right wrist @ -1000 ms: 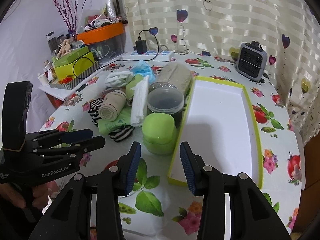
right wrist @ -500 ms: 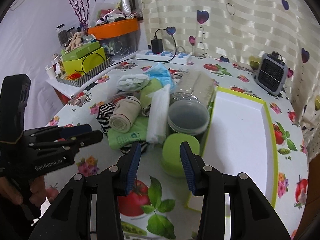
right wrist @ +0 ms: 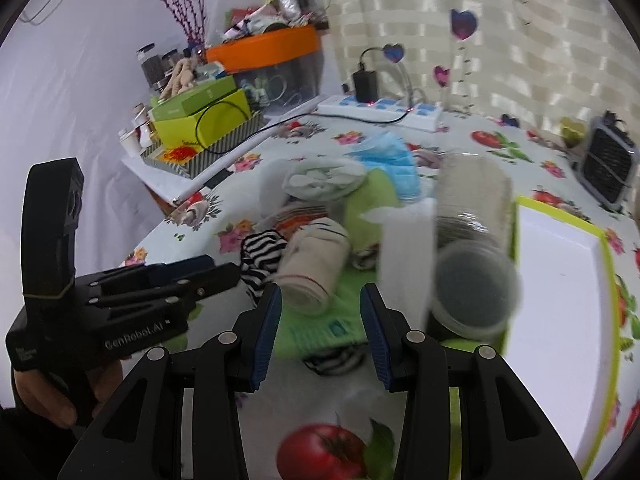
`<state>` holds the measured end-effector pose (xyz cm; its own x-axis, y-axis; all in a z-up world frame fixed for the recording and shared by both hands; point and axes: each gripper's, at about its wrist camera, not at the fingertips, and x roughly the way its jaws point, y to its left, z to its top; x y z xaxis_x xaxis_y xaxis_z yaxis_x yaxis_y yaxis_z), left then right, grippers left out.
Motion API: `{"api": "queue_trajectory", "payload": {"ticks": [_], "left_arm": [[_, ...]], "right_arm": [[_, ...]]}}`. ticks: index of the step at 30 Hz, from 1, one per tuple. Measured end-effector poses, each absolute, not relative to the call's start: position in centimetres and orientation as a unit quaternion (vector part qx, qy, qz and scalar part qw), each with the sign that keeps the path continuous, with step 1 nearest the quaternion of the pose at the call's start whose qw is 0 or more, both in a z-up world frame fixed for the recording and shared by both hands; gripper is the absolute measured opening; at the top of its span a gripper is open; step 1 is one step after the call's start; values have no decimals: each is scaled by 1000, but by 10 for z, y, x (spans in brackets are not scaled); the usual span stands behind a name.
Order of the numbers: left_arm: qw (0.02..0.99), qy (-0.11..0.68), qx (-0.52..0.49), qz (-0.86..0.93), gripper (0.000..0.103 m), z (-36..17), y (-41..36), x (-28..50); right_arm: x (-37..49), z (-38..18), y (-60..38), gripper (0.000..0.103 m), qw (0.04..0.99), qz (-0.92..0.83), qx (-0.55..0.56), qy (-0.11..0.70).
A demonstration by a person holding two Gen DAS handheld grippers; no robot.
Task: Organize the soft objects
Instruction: 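Move both tools down toward the pile of soft items, then grasp the striped sock with the left tool while the right tool grasps the beige rolled sock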
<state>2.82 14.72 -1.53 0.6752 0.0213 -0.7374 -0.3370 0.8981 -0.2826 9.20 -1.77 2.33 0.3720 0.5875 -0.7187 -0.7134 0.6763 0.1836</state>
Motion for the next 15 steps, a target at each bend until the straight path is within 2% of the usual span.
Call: {"api": "queue_trajectory", "payload": {"ticks": [3, 15], "left_arm": [[889, 396, -211, 97, 38, -22, 155, 33], [870, 420, -248, 74, 39, -47, 170, 52]], "right_arm": [[100, 15, -2, 49, 812, 405, -82, 412], [122, -7, 33, 49, 794, 397, -110, 448]]}}
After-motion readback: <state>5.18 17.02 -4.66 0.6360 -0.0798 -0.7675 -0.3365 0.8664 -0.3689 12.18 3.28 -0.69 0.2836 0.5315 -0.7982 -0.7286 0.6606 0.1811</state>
